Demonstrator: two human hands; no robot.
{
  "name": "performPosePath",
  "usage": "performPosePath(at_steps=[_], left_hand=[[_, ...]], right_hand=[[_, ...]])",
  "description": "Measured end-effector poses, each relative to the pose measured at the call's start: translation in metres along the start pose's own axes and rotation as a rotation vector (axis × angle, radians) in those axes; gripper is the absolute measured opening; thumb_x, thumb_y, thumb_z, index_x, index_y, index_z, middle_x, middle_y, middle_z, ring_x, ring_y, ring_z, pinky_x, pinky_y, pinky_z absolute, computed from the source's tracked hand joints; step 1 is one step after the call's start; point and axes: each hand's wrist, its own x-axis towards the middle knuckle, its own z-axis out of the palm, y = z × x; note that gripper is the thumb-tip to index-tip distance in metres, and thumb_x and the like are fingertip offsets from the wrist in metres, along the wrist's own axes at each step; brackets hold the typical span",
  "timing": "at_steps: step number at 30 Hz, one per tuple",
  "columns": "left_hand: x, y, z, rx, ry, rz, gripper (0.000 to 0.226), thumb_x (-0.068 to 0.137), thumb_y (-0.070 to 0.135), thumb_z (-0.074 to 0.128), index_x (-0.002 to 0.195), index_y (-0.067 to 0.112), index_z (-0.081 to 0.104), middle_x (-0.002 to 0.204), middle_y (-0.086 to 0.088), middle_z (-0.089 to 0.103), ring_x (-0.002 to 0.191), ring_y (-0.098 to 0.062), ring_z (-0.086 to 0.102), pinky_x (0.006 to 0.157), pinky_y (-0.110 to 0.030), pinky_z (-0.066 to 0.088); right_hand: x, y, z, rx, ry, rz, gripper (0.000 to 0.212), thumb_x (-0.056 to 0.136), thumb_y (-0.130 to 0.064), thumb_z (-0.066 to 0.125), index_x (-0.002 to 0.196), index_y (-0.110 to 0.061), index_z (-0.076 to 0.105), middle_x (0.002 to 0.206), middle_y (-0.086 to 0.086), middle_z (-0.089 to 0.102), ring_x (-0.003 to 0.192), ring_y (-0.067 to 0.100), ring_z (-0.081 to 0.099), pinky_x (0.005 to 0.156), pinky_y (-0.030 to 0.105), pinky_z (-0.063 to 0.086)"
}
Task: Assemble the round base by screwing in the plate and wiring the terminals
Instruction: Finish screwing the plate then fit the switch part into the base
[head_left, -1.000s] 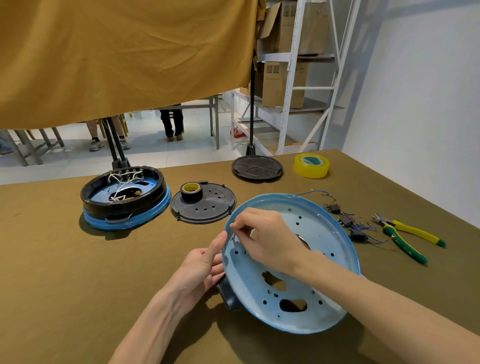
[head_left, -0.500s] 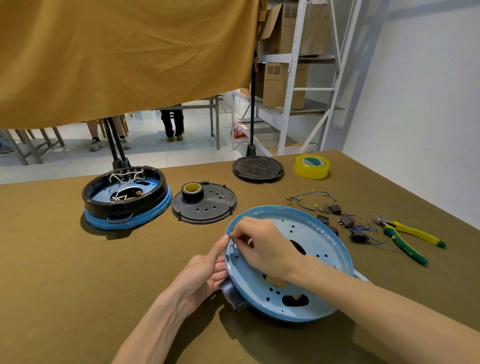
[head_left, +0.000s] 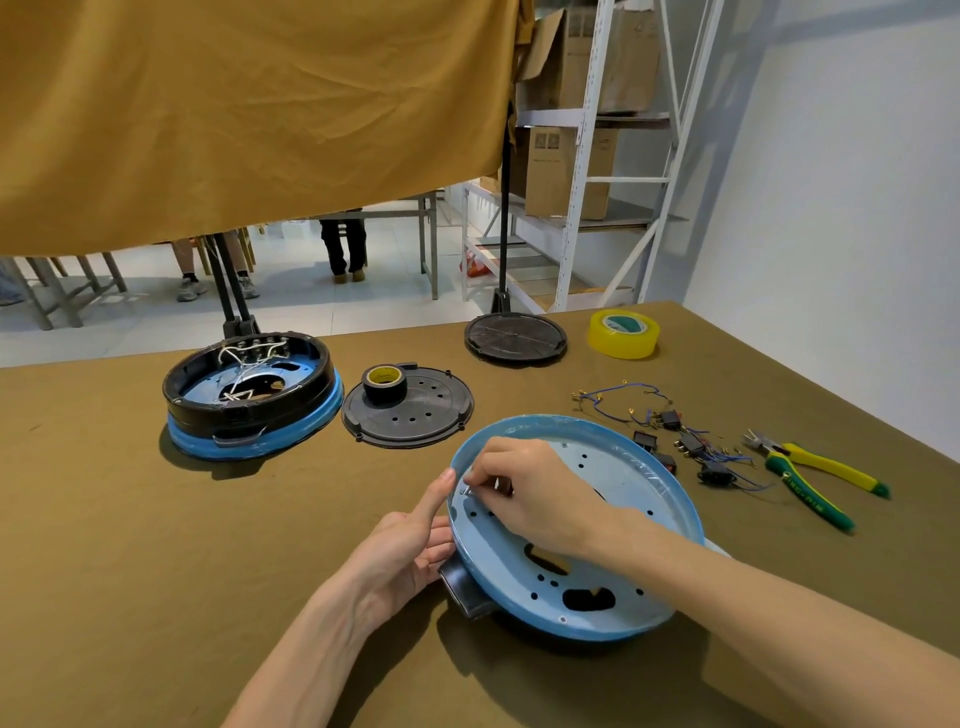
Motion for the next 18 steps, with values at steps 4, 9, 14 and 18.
performPosePath(at_steps=[4, 9, 14, 18], left_hand=[[0.005, -0.003, -0.004, -0.002, 0.023, -0.012, 0.070, 0.069, 0.067, 0.080, 0.089, 0.000, 0.082, 0.066, -0.005, 0.053, 0.060, -0.015, 0.044, 0.067, -0.027, 0.053], [0.006, -0.004, -0.005, -0.001, 0.014, -0.015, 0.080, 0.069, 0.066, 0.079, 0.103, -0.006, 0.076, 0.081, -0.015, 0.067, 0.071, -0.023, 0.053, 0.076, -0.029, 0.053], [0.006, -0.004, -0.003, 0.052, 0.045, 0.003, 0.092, 0.068, 0.071, 0.075, 0.114, -0.008, 0.070, 0.087, -0.016, 0.075, 0.078, -0.022, 0.065, 0.084, -0.036, 0.063], [0.002, -0.003, 0.001, 0.046, 0.044, 0.013, 0.090, 0.068, 0.070, 0.074, 0.113, -0.008, 0.069, 0.075, -0.011, 0.073, 0.067, -0.017, 0.071, 0.065, -0.028, 0.061]], right_hand=[[0.003, -0.001, -0.002, 0.034, 0.033, 0.049, 0.013, 0.090, -0.002, 0.069, 0.097, -0.006, 0.079, 0.096, 0.003, 0.075, 0.085, 0.014, 0.066, 0.080, 0.029, 0.053], [-0.001, -0.005, 0.007, -0.124, -0.021, -0.094, 0.017, 0.094, 0.000, 0.060, 0.097, -0.004, 0.076, 0.097, 0.009, 0.068, 0.083, 0.026, 0.063, 0.075, 0.038, 0.051], [0.014, -0.004, 0.007, 0.132, 0.051, 0.158, 0.010, 0.088, -0.006, 0.074, 0.098, -0.007, 0.076, 0.087, 0.003, 0.075, 0.078, 0.011, 0.069, 0.072, 0.024, 0.056], [0.015, 0.000, 0.009, 0.178, 0.073, 0.211, 0.006, 0.086, -0.010, 0.079, 0.092, -0.010, 0.080, 0.082, -0.001, 0.076, 0.074, 0.006, 0.070, 0.068, 0.022, 0.056]])
